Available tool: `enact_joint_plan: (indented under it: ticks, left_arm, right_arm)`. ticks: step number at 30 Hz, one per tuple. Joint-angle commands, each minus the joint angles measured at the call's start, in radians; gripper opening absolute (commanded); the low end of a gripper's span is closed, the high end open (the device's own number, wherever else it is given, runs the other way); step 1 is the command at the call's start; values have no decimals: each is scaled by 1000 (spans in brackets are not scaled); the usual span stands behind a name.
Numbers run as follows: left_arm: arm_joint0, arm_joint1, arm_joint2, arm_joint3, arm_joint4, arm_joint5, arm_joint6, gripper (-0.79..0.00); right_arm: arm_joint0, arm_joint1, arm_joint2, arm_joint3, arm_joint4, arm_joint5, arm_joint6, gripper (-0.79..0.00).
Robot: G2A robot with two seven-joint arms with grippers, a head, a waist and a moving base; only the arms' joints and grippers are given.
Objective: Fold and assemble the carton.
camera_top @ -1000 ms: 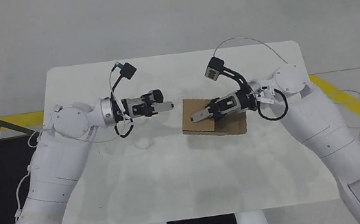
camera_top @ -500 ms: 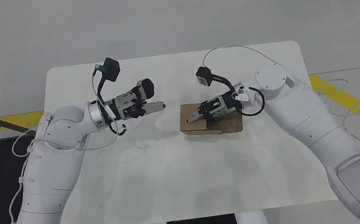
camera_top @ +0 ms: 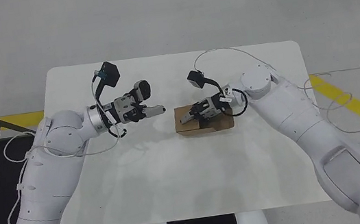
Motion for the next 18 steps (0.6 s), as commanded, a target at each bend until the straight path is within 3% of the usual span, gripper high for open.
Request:
enact_joint_plan:
  ticks: [1, 8, 18]
  left_arm:
    - [3, 1, 1, -4, 7, 3, 3, 0]
    - [5, 4, 9, -8, 28, 9, 17, 0]
    - [8, 9, 12, -16, 85, 11, 44, 0]
  right_arm:
    - [5, -6, -4, 19, -1, -5, 2, -489]
    - [16, -10, 14, 68, 4, 12, 16, -465]
    - [-30, 32, 82, -10, -29, 23, 17, -422]
